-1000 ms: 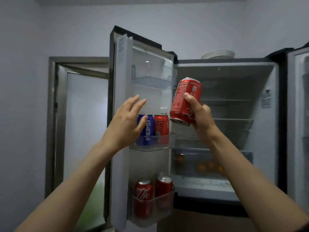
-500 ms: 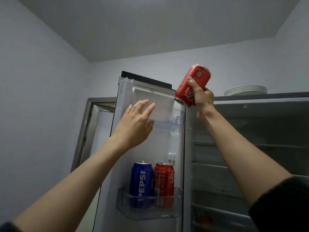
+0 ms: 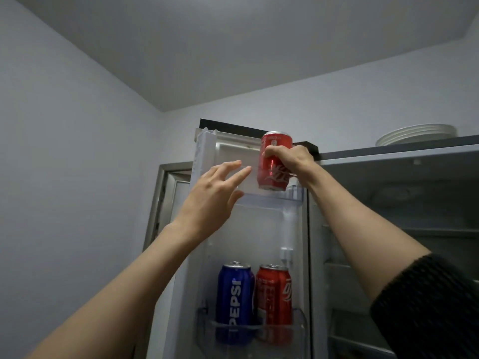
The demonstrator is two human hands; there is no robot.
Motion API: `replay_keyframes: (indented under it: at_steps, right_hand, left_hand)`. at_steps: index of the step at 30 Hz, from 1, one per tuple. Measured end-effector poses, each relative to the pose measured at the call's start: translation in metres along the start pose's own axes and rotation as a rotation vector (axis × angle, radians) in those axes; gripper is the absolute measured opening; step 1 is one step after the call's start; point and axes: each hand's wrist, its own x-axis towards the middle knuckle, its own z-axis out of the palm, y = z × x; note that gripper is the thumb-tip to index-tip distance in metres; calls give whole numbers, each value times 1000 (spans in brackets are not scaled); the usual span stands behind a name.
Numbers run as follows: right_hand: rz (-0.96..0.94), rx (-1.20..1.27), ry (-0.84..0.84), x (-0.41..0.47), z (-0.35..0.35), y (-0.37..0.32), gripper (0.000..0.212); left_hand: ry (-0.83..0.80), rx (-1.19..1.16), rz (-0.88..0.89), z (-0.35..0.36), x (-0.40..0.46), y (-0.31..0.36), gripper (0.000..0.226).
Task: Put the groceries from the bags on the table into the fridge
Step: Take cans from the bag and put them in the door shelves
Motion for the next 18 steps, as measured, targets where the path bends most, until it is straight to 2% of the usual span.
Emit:
replay_keyframes:
  at_steps: [4,13,18]
  right_hand:
    - [38,-57,-98,0,-4,6,43]
    - [60,-126,-268,-4,-12,4,40]
    - [14,-132,-305,-6,-11,7,30]
  left_hand:
    - [16,-23,-22,5,-1,-1,51]
    - [19,-43,-60,5,-3,3,52]
    - [18,-35,-82,6,-4,8,52]
